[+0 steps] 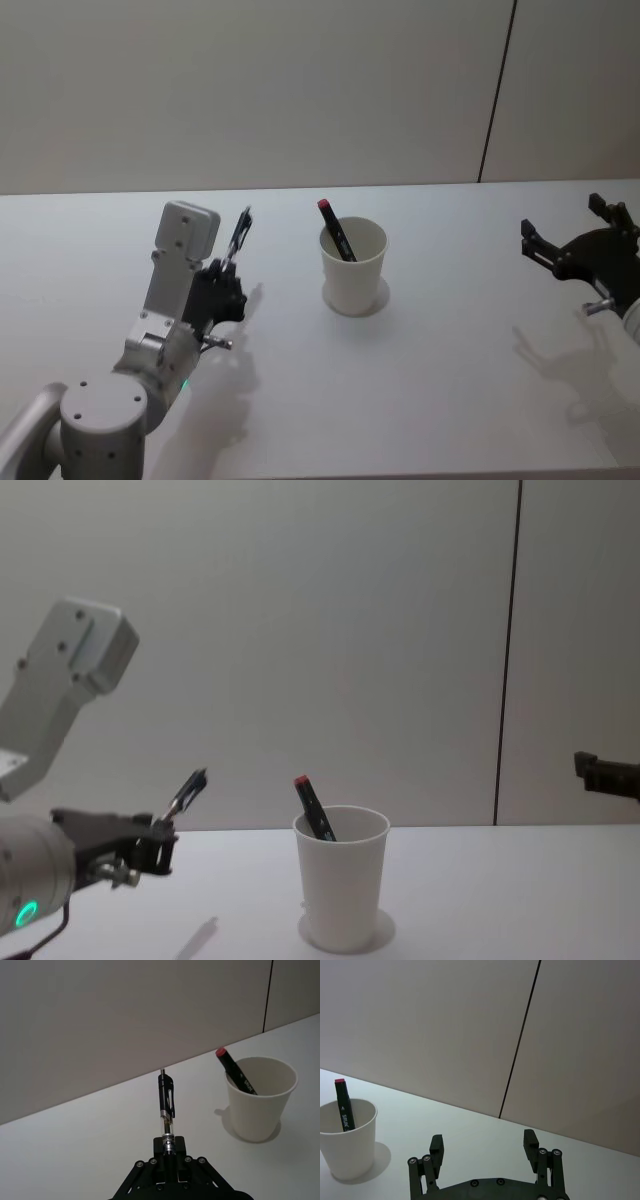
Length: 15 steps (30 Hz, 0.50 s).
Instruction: Place the pen into the pen holder.
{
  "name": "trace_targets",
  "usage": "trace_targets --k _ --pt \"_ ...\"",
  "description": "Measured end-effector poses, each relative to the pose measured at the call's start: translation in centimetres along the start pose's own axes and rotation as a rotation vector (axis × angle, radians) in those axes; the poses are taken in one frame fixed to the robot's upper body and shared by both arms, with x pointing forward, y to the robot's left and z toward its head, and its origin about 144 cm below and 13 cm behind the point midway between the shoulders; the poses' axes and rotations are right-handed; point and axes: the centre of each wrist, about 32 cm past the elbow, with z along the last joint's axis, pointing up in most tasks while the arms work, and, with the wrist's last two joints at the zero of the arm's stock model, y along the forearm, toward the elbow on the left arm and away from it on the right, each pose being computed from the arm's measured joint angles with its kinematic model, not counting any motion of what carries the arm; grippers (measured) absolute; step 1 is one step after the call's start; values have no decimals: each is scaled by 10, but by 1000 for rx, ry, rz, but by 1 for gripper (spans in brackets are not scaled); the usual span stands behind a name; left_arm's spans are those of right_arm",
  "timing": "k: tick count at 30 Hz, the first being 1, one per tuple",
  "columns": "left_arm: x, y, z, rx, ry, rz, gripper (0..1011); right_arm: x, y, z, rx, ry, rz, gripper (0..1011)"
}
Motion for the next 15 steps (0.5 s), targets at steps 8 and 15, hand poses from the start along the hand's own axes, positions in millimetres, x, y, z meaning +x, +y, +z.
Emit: trace_targets --k 8,15 --pt "5 -2 11 -116 -65 -92 137 0 0 0 0 0 0 1002" --pt "9 -6 18 -193 -98 -163 137 0 0 0 0 0 0 1002"
